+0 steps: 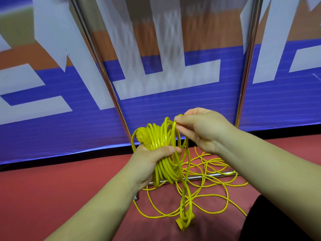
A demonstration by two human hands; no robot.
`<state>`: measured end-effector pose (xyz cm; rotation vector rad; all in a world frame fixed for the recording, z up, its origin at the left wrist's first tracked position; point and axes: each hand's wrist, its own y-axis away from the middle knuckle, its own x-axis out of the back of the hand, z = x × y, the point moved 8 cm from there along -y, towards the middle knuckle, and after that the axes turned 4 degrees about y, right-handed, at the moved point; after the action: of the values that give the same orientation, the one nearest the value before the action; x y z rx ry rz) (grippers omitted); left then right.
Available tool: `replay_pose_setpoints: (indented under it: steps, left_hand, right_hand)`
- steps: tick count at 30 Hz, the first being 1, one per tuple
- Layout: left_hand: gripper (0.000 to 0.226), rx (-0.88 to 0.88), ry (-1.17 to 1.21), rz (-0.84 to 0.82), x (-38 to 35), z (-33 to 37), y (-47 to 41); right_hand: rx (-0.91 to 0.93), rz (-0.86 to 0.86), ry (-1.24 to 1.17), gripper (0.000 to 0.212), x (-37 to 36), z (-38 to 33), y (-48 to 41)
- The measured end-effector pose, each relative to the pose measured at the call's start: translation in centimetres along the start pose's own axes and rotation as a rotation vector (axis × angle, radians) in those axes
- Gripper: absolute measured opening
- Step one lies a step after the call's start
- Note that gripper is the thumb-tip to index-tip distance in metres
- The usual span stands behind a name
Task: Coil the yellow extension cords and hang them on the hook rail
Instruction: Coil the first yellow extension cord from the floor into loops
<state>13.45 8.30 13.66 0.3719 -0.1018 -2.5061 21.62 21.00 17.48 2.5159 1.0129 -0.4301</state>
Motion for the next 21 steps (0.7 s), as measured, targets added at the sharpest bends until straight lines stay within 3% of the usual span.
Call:
replay_pose_setpoints:
  steps: [8, 13, 16, 21]
  left_hand:
    - [0.007, -0.026, 0.011, 0.063, 1.2, 2.0, -0.1]
    - [0.009, -0.128, 0.226, 0.102, 2.6, 5.1, 0.3]
    - [0.015, -0.176, 0.276, 0.139, 3.4, 6.3, 0.5]
    - [0.019, -0.195, 0.333, 0.141, 4.9, 7.1, 0.6]
  right_hand:
    - [0.254, -0.028, 0.525, 0.029, 1.5, -0.9, 0.4]
    - [0.176, -0.367, 0.841, 0.037, -1.0, 5.2, 1.7]
    - [0.264, -0.412, 1.042, 0.038, -2.2, 7.2, 1.6]
    - [0.343, -0.388, 1.087, 0.037, -3.0, 8.0, 1.1]
